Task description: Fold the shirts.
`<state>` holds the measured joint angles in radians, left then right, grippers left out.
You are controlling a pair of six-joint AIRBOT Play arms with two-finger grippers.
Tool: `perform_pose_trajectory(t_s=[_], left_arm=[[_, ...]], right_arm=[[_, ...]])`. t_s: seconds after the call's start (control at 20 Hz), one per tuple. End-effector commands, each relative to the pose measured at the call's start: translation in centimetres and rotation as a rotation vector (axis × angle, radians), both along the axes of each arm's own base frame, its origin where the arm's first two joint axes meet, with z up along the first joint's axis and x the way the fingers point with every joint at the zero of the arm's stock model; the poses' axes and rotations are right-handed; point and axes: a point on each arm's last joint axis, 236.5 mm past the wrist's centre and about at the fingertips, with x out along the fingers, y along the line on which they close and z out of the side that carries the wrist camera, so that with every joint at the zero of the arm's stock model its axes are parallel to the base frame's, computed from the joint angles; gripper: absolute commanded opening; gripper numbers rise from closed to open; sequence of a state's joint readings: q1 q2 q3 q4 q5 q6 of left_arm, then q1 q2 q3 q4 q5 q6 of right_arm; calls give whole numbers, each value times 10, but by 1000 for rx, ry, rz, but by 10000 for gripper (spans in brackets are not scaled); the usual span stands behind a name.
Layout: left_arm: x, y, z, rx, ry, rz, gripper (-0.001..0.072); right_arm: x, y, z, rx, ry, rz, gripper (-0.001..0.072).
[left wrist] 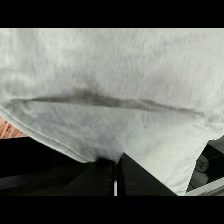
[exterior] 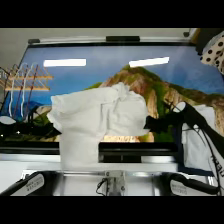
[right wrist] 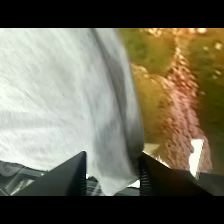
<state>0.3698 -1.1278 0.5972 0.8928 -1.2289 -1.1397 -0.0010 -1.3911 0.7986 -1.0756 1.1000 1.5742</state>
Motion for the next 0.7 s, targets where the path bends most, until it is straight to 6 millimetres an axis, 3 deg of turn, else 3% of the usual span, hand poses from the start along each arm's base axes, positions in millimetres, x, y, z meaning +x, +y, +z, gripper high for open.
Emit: perform_pose_trajectory(t_s=[0.0, 0.05, 0.15, 0.2, 0.25, 0.3, 0.35, 0.4, 0.45, 0.5, 0.55, 0.6, 0.65], left_arm=[[19, 6, 16, 19, -60, -2, 40], [29, 10, 26, 30, -93, -5, 40], [63, 23, 71, 60, -191, 26, 37], [85, 32, 109, 96, -290, 48, 37], [107, 40, 167, 155, -449, 49, 37], [123, 48, 235, 223, -635, 60, 37], [131, 54, 326, 301, -873, 106, 38], [125, 55, 422, 353, -1122, 181, 38], [102, 53, 517, 397, -1382, 256, 39], [60, 48, 603, 432, -1627, 330, 39], [14, 37, 662, 441, -1804, 378, 39], [-25, 23, 695, 440, -1909, 386, 39], [-56, 8, 711, 427, -1965, 378, 39]], right_arm=[[19, 28, -3, 26, -80, -3, 257], [24, 41, 7, 78, -110, 29, 73], [50, 58, 52, 160, -239, 81, 74], [69, 60, 86, 163, -350, 116, 74], [88, 58, 133, 147, -503, 164, 74], [106, 54, 196, 103, -703, 230, 74], [114, 48, 264, 50, -900, 279, 74], [113, 38, 347, -28, -1125, 297, 75], [99, 23, 432, -118, -1350, 270, 75], [75, 8, 508, -184, -1550, 210, 75], [38, -7, 581, -228, -1743, 121, 75], [0, -19, 630, -246, -1877, 49, 74], [-41, -28, 663, -261, -1967, 6, 74]])
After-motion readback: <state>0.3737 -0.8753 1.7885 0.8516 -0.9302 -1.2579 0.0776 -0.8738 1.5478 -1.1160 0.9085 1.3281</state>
